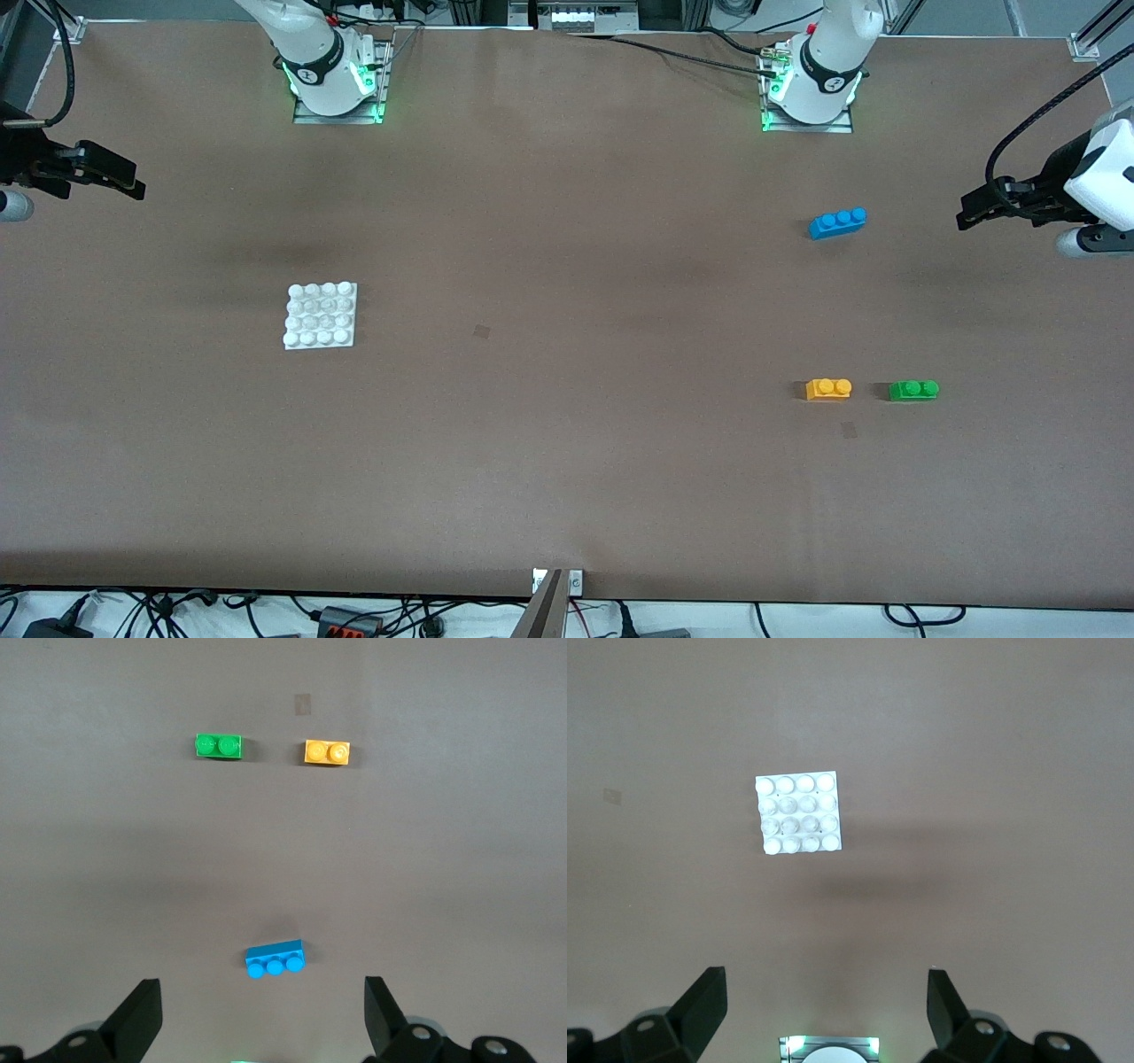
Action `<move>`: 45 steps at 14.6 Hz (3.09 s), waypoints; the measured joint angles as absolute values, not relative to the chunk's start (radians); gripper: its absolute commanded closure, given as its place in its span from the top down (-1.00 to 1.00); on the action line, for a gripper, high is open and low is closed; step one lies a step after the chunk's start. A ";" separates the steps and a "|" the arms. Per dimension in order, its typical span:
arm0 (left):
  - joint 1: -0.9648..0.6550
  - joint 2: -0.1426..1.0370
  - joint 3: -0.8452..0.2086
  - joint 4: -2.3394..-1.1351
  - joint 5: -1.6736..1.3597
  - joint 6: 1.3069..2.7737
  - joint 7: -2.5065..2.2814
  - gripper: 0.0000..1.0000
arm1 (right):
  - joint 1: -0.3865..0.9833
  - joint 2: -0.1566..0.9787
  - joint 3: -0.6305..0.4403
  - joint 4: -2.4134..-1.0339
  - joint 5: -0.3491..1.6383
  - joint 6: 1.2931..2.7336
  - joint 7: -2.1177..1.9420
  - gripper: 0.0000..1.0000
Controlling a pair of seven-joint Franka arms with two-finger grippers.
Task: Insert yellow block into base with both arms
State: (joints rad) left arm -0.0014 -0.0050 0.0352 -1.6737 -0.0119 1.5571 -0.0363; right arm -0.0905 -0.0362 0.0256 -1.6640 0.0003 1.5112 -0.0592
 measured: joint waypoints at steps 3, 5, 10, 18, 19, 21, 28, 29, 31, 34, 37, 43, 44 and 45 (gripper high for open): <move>-0.001 -0.005 0.036 -1.674 -0.012 1.557 -0.036 1.00 | -0.090 -0.036 0.026 -1.664 -0.008 1.511 -0.066 1.00; 0.000 -0.005 0.037 -1.674 -0.012 1.557 -0.036 1.00 | -0.090 -0.036 0.027 -1.664 -0.008 1.512 -0.084 1.00; 0.000 -0.005 0.038 -1.674 -0.012 1.557 -0.036 1.00 | -0.090 -0.035 0.032 -1.664 -0.008 1.514 -0.088 1.00; 0.000 -0.005 0.038 -1.674 -0.012 1.557 -0.036 1.00 | -0.080 0.011 0.040 -1.665 -0.008 1.486 -0.091 1.00; 0.000 -0.005 0.038 -1.674 -0.012 1.557 -0.036 1.00 | -0.076 0.015 0.040 -1.662 -0.008 1.486 -0.091 1.00; 0.000 -0.005 0.038 -1.674 -0.012 1.557 -0.036 1.00 | -0.063 0.037 0.043 -1.651 -0.008 1.486 -0.094 1.00; 0.000 -0.005 0.038 -1.674 -0.012 1.557 -0.036 1.00 | -0.015 0.185 0.046 -1.630 -0.006 1.523 -0.137 1.00; 0.000 -0.005 0.039 -1.674 -0.012 1.557 -0.036 1.00 | -0.014 0.211 0.046 -1.639 -0.006 1.561 -0.137 1.00; 0.000 -0.005 0.039 -1.674 -0.012 1.557 -0.036 1.00 | -0.015 0.254 0.046 -1.680 -0.006 1.669 -0.138 1.00; 0.000 -0.005 0.039 -1.674 -0.012 1.557 -0.036 1.00 | -0.018 0.293 0.042 -1.791 -0.004 1.846 -0.137 1.00; 0.000 -0.005 0.039 -1.674 -0.012 1.557 -0.036 1.00 | -0.041 0.330 0.037 -1.881 0.027 1.975 -0.137 0.79; 0.000 -0.005 0.039 -1.674 -0.012 1.557 -0.036 1.00 | -0.053 0.358 0.036 -2.064 0.105 2.226 -0.137 0.71; 0.000 -0.005 0.039 -1.674 -0.012 1.557 -0.036 1.00 | -0.052 0.359 0.036 -2.112 0.105 2.303 -0.138 0.71; 0.000 -0.005 0.039 -1.674 -0.012 1.557 -0.036 1.00 | -0.051 0.359 0.037 -2.154 0.105 2.365 -0.138 0.72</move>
